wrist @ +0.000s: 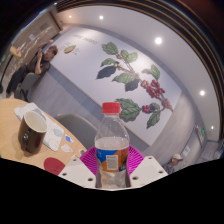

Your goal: Pour water

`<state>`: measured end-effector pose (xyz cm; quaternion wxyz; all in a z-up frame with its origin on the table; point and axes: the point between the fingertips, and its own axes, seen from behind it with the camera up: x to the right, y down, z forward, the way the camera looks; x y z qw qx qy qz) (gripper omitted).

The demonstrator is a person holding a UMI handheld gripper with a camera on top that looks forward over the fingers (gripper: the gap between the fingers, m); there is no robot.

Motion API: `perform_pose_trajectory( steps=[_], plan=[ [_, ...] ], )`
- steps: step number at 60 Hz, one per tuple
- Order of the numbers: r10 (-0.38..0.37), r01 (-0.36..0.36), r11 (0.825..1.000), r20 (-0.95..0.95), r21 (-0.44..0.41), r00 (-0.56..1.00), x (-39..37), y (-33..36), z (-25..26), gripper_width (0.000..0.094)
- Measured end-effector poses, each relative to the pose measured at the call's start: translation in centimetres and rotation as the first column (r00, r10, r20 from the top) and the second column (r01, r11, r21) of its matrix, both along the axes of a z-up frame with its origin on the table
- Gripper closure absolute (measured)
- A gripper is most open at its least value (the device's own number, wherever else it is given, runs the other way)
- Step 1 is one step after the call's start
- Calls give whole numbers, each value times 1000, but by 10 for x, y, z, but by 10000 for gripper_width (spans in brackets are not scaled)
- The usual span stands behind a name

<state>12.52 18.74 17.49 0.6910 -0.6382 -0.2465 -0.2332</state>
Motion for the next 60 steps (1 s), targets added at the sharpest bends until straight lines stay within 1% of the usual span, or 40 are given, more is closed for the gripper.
perform_pose_trajectory(
  steps=[1,3,6,10,13,16,20,21,22,23,26,35,38,43,45,46,48,51,52,53,55,56,57,59,60],
  plan=[
    [3,-3,1000,83,5,997,1,-7,17,605],
    [-1,-7,999,245,34,970,-15,-8,25,604],
    [-5,-29,997,470,66,883,-37,-8,42,604],
    [-44,-52,993,745,105,665,-67,-1,46,606],
    [-69,-80,990,881,120,468,-84,0,42,605],
    [-94,-114,985,955,130,280,-98,8,35,605],
    [-133,-146,979,990,139,53,-113,3,31,604],
    [-135,-162,977,991,136,18,-111,3,36,603],
    [-147,-160,977,989,142,-20,-117,0,32,603],
    [-129,-169,978,991,120,-41,-113,3,52,605],
    [-126,-161,981,988,111,-90,-109,2,51,604],
    [-120,-157,983,981,96,-150,-108,-3,49,602],
    [-120,-157,983,982,97,-144,-101,-12,54,604],
    [-116,-155,983,989,101,-90,-114,4,48,604],
    [-118,-158,981,992,109,-43,-95,-23,67,604],
    [-119,-154,981,993,117,-1,-105,-3,60,604],
    [-112,-145,981,988,127,108,-105,-2,70,604],
    [-98,-112,983,934,144,343,-99,2,88,603],
    [-114,-104,979,896,175,430,-86,-15,82,603],
    [-82,-94,984,850,152,520,-86,0,93,605],
    [-44,-79,987,708,141,705,-84,7,100,602],
    [-26,-71,989,617,132,786,-82,11,101,603],
    [-15,-59,990,503,131,864,-82,11,89,602],
    [31,-63,993,286,102,958,-83,19,84,601],
    [58,-77,992,183,99,981,-70,-1,91,601]
  ],
)
